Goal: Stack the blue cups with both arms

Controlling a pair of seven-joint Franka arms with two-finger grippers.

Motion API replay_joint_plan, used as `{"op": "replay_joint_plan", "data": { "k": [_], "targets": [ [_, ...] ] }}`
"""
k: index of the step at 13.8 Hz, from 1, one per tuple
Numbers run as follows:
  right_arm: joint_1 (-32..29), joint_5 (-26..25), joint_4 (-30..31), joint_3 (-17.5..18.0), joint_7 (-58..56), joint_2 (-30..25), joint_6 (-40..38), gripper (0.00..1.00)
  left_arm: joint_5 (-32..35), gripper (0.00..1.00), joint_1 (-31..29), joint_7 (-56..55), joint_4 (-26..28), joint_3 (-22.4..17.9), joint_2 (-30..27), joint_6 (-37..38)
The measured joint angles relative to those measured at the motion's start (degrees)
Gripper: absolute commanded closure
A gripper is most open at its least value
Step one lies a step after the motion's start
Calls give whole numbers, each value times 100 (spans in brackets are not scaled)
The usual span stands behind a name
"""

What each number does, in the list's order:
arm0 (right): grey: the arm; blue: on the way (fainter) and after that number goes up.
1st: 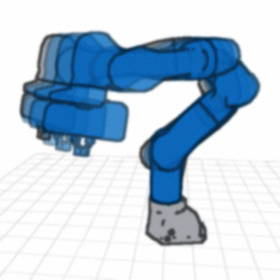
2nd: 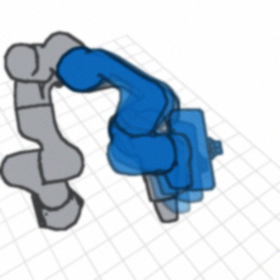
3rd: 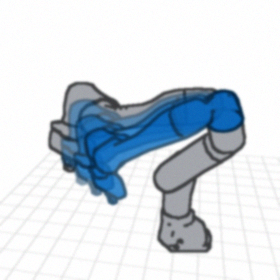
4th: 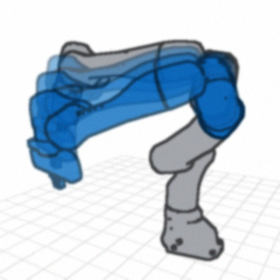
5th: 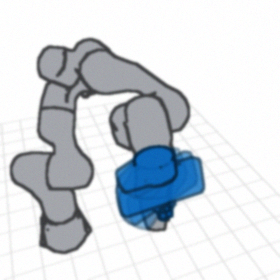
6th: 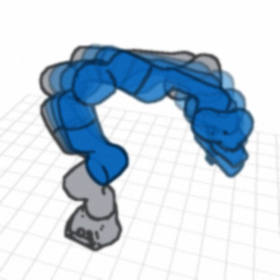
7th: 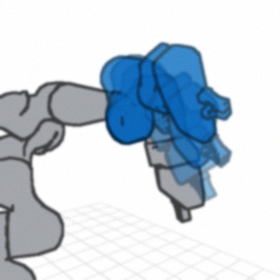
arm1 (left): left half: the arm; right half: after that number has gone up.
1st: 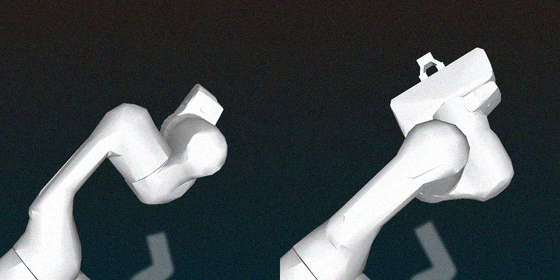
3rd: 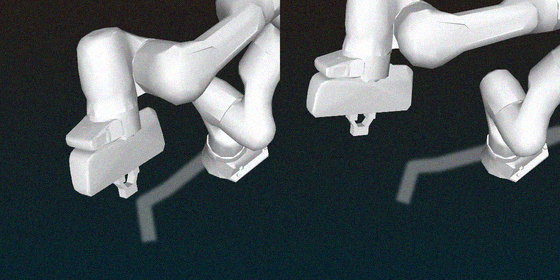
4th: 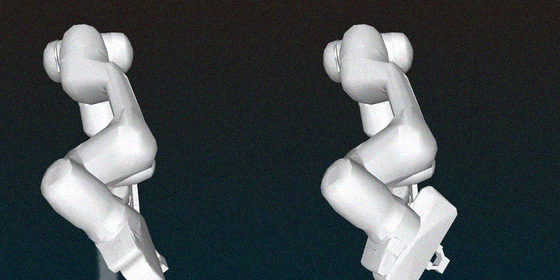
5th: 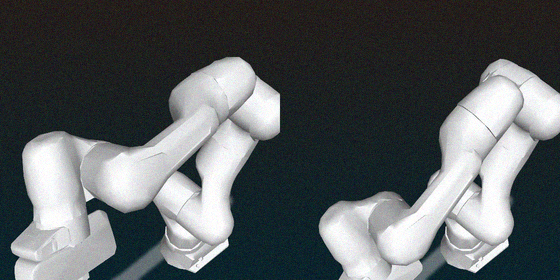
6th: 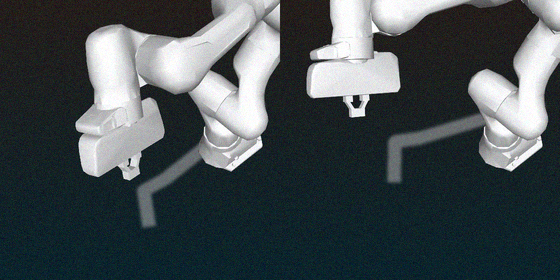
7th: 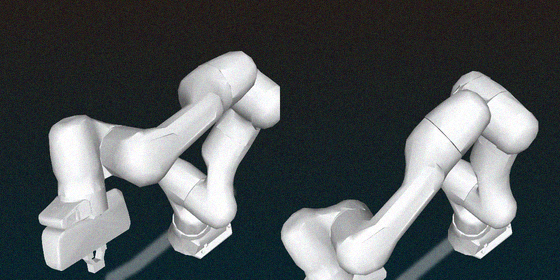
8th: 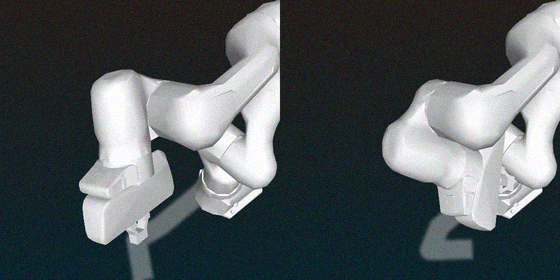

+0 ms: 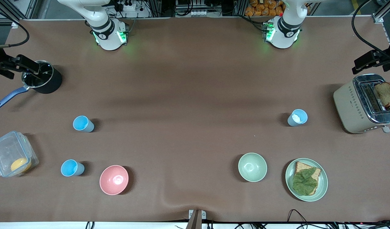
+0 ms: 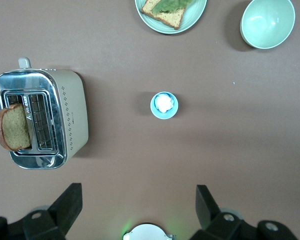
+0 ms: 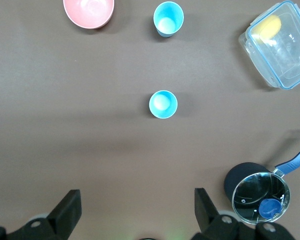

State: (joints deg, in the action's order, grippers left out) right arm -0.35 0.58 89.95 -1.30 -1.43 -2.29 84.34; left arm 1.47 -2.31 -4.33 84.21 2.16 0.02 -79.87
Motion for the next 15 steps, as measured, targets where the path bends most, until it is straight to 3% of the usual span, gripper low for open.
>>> {"op": "replay_joint_plan", "data": {
  "k": [15],
  "targets": [
    [-6, -3, -21, -44, -3, 2, -2, 0, 44, 0, -12, 0, -25, -9, -161, 24]
  ]
}}
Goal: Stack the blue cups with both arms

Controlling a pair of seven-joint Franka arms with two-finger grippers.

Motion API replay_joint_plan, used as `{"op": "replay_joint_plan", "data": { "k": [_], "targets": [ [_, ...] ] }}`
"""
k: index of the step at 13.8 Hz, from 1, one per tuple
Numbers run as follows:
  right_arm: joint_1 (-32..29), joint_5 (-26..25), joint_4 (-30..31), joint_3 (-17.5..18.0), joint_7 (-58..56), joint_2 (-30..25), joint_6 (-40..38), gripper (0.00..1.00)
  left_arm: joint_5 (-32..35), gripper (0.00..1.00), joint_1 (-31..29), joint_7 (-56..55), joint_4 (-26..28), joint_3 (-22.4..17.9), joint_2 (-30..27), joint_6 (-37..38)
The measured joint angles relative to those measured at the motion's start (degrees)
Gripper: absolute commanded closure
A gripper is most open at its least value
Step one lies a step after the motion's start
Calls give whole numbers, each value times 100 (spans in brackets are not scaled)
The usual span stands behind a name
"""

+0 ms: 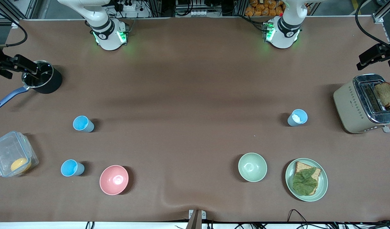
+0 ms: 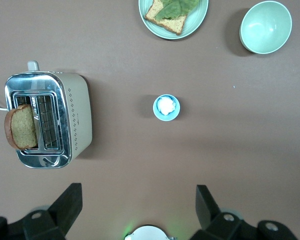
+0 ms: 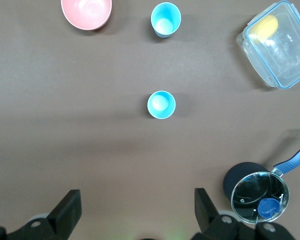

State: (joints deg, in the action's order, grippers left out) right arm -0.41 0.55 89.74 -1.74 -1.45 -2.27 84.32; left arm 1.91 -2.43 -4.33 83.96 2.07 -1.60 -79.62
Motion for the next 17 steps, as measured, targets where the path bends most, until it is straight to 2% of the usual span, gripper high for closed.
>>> {"op": "replay_joint_plan", "data": {
  "k": [6, 12, 17],
  "targets": [
    [0, -9, -1, -9, 0, 68, 0, 0, 0, 0, 4, 5, 359, 11, 147, -143],
    [-92, -85, -3, -55, 2, 108, -510, 0, 0, 0, 3, 6, 1010, 12, 391, -809],
    [-367, -84, -3, -81, -49, 154, -660, 0, 0, 0, 0, 6, 1733, 10, 629, -1786]
  ]
}}
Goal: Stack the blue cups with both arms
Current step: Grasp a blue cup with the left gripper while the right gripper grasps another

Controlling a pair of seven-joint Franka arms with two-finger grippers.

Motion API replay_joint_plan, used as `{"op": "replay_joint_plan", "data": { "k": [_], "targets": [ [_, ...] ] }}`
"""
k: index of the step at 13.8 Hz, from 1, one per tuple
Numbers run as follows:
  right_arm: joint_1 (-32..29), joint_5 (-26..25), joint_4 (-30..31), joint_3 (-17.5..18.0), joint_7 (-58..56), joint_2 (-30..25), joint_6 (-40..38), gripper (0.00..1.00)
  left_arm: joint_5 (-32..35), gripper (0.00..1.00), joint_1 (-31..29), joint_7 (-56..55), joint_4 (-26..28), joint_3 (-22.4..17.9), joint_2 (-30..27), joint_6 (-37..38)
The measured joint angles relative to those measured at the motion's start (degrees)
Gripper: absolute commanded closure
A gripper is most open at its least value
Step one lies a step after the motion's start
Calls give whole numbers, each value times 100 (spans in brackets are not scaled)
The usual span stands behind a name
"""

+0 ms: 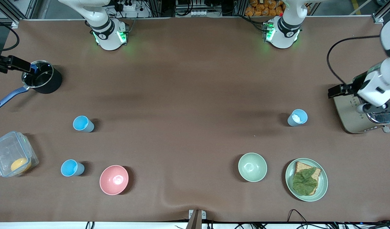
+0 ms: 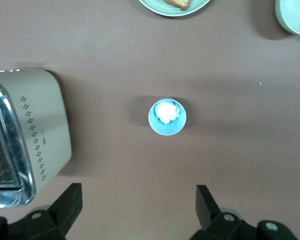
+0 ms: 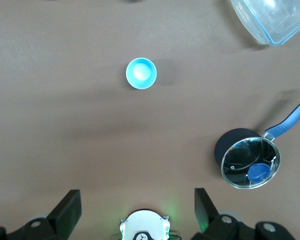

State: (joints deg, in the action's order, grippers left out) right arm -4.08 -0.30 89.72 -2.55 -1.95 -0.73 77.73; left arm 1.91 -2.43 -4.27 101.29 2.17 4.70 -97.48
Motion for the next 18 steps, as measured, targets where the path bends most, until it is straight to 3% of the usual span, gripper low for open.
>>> {"op": "replay_joint_plan", "data": {
  "k": [6, 9, 16, 18],
  "targets": [
    [1, -4, 17, 19, 0, 11, -251, 0, -11, 0, -8, 0, 510, 5, 447, -763],
    [-1, -7, 127, 4, 0, 179, 12, 0, -20, 0, -8, 0, 908, 7, 648, -1420],
    [-124, -14, 318, -8, -1, 1697, 1443, 0, -21, 0, -139, 18, 1739, -2, 1108, -2678],
    [-198, -49, 589, -16, -1, 2001, 2243, 0, -21, 0, -273, 135, 1780, -3, 1286, -2881]
  ]
}}
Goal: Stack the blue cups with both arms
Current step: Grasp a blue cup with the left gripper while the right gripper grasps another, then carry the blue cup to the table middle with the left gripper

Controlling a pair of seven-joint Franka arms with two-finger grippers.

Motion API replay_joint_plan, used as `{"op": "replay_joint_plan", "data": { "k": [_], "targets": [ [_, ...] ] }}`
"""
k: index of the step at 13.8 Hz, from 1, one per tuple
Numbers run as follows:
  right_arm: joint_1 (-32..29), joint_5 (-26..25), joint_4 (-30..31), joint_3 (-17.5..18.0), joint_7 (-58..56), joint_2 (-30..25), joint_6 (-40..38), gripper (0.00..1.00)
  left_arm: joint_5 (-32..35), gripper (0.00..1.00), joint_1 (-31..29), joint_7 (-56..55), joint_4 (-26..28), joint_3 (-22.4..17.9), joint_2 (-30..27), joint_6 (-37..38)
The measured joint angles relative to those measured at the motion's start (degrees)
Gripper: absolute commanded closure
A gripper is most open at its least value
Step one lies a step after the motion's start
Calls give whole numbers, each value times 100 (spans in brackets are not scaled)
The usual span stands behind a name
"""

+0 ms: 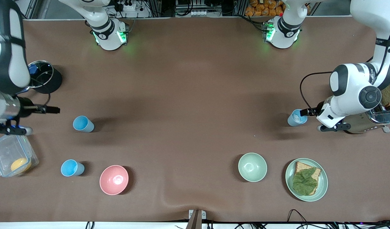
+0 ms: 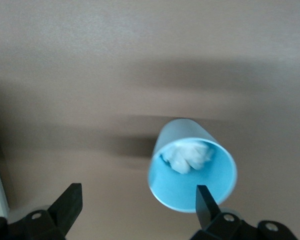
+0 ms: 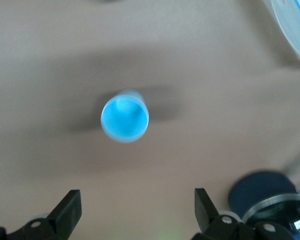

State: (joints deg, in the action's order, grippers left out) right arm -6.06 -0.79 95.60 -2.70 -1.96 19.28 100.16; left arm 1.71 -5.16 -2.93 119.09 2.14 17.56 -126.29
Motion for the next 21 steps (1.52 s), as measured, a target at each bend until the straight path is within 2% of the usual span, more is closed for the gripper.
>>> {"op": "replay_joint_plan", "data": {
  "k": [3, 4, 6, 7, 9, 10, 12, 13, 15, 19, 21],
  "targets": [
    [-87, -168, 827, -5, -7, 288, 1481, 0, 0, 1, -75, 71, 2, 1, 200, -140],
    [-88, -179, 1005, -4, -7, 358, 1709, 0, 0, 7, -75, 71, 3, 9, 236, -152],
    [-69, -189, 1136, 20, -12, 481, 1818, 0, -12, 31, -72, 71, 4, 35, 278, -157],
    [-49, -192, 1145, 32, -12, 530, 1817, 0, -53, 56, -65, 71, 4, 50, 306, -157],
    [-46, -193, 1162, 37, -12, 602, 1809, 0, -92, 89, -48, 71, 4, 65, 365, -159],
    [-50, -193, 1164, 34, -12, 651, 1809, 4, -96, 100, -42, 71, 4, 67, 386, -159],
    [-65, -193, 1168, 28, -12, 768, 1816, 28, -102, 100, -41, 71, 3, 106, 398, -162],
    [-85, -193, 1168, 23, -12, 833, 1833, 45, -119, 100, -40, 71, -1, 156, 398, -170],
    [-140, -190, 1165, 4, -11, 931, 1868, 100, -139, 100, -38, 71, -26, 232, 393, -177],
    [-184, -159, 1159, 8, -6, 981, 1894, 100, -141, 100, -40, 71, -138, 368, 232, -77],
    [-184, -81, 1144, 24, -4, 964, 1859, 100, -216, 100, -40, 69, -303, 489, 87, 313]
  ]
}}
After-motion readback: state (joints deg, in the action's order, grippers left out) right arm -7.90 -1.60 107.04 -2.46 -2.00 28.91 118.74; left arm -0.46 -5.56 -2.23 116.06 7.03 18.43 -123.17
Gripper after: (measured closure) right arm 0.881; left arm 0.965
